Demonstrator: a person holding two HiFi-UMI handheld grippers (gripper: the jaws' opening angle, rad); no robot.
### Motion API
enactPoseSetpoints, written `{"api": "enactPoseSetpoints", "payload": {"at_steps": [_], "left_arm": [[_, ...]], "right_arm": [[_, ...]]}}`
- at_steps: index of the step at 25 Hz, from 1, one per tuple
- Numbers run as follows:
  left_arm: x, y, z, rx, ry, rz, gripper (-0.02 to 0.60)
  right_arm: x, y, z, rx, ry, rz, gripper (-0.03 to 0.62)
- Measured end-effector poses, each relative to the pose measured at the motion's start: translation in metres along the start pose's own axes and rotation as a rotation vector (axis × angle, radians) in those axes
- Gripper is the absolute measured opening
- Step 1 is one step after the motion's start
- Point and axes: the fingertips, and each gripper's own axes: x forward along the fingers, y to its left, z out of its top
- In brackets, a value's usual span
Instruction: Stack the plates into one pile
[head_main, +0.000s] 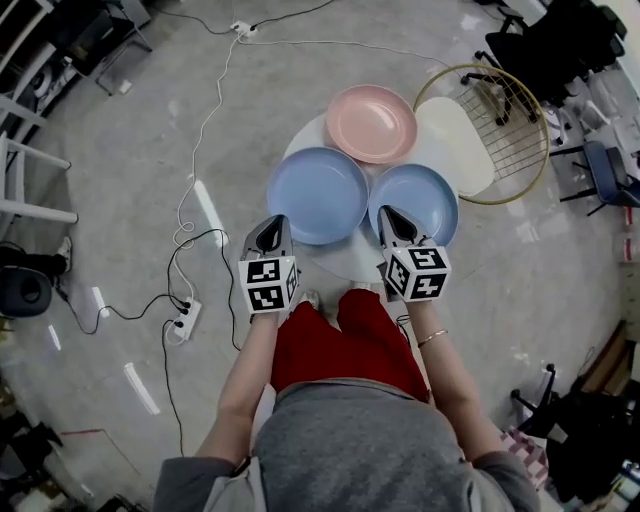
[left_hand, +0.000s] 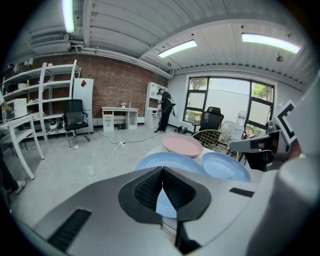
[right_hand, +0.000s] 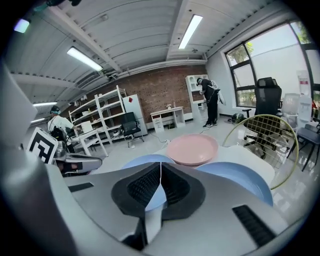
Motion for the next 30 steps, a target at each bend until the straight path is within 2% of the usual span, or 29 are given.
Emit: {"api": "enactPoseSetpoints", "payload": {"at_steps": [11, 19, 30], "left_arm": [[0.02, 0.04, -0.009, -0.093, 0.045, 0.189, 0.017], [0.036, 0.054, -0.018, -0.124, 0.089, 0.243, 0.017], [0.054, 0.059, -0.036, -0.175, 0.125, 0.268, 0.018]], "right_arm": [[0.081, -0.014, 0.007, -0.172, 0.169, 0.145, 0.029], [0.119, -0.024, -0.005, -0.25, 0.298, 0.166, 0.029], [0.143, -0.036, -0.023, -0.353, 0.42, 0.146, 0.031]]}}
